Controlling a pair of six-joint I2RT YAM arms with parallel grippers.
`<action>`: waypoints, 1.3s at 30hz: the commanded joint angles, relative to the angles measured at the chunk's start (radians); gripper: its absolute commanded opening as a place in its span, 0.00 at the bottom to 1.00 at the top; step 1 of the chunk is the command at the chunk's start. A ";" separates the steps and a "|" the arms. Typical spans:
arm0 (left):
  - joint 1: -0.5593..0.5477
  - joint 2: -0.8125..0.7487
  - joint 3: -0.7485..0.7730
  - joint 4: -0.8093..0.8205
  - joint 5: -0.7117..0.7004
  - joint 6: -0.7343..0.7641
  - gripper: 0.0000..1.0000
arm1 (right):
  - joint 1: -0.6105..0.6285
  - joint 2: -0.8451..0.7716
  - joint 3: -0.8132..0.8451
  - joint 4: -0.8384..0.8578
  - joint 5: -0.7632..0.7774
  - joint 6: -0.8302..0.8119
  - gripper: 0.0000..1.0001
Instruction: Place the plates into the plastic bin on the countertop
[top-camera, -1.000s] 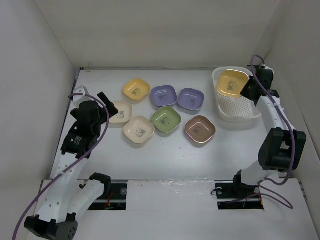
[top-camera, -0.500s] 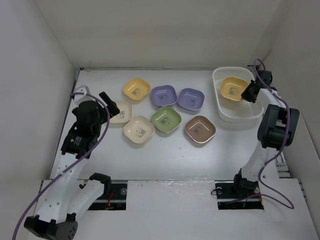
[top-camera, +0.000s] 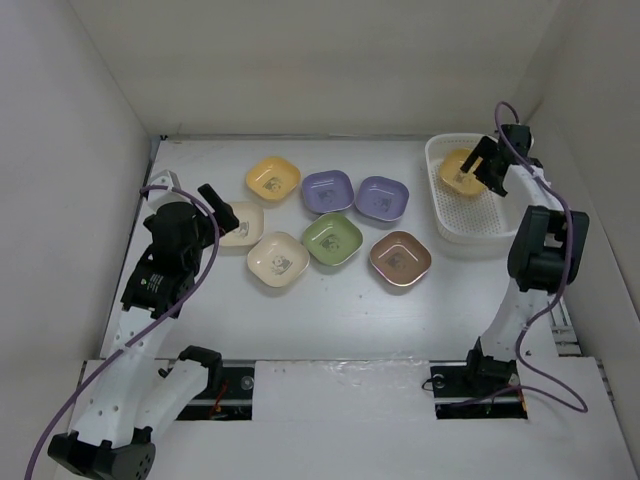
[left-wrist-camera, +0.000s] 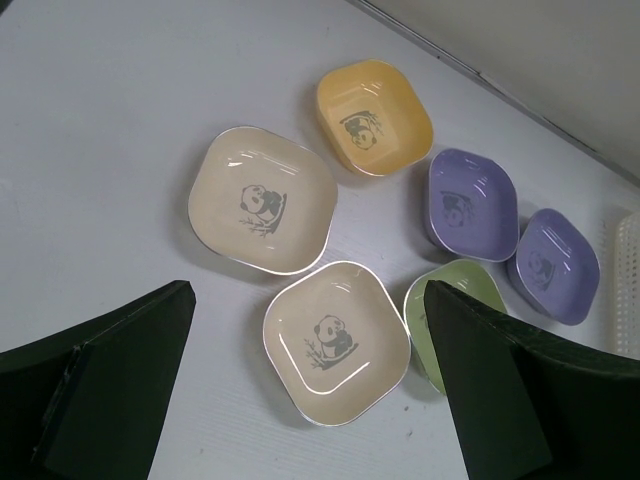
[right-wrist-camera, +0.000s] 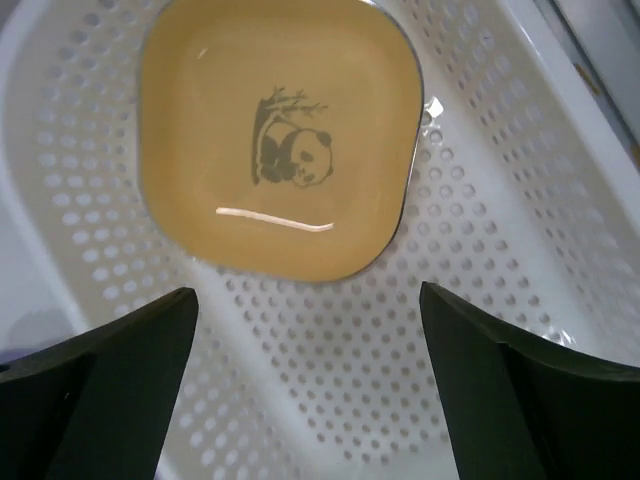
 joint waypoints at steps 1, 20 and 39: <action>-0.006 -0.016 -0.011 0.031 0.010 0.016 1.00 | 0.087 -0.269 -0.039 0.016 0.103 -0.038 1.00; -0.006 -0.016 -0.011 0.040 0.021 0.016 1.00 | 0.572 -0.198 -0.196 0.113 0.113 -0.078 0.82; -0.006 -0.016 -0.020 0.040 0.039 0.025 1.00 | 0.507 -0.055 -0.202 0.118 0.292 0.076 0.83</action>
